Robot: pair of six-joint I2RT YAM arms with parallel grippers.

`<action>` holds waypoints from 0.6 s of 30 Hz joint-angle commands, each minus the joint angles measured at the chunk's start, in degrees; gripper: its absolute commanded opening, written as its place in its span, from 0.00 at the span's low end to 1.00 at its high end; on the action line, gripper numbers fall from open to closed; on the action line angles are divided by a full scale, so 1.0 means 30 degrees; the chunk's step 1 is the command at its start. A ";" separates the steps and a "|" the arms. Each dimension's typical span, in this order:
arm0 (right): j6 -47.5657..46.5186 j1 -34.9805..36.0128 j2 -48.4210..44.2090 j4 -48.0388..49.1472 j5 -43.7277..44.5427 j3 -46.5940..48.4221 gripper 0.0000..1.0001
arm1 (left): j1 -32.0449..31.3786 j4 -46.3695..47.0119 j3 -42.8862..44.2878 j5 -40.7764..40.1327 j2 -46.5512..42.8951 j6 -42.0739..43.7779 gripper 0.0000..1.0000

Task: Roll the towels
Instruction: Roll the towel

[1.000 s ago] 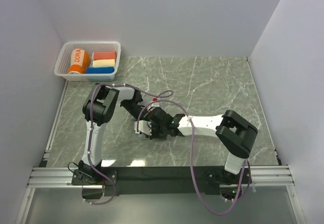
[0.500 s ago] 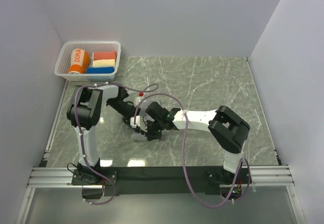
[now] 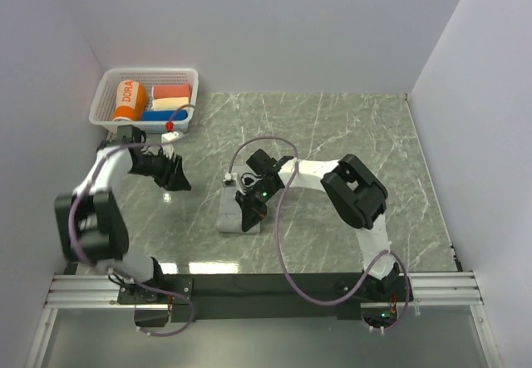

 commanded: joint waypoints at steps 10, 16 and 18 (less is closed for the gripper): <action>-0.0058 -0.1227 0.6070 -0.6955 -0.2082 0.4184 0.00 | -1.0696 0.8630 -1.0728 -0.6684 -1.3831 0.3202 0.63; 0.0352 -0.1549 0.6950 -0.7249 -0.2112 0.4830 0.00 | -1.5125 1.1819 -1.2313 -0.9120 -1.2869 0.2706 0.63; 0.0381 -0.1637 0.7155 -0.7483 -0.2170 0.5093 0.00 | -1.5805 1.2615 -1.2460 -0.9766 -1.2314 0.2675 0.63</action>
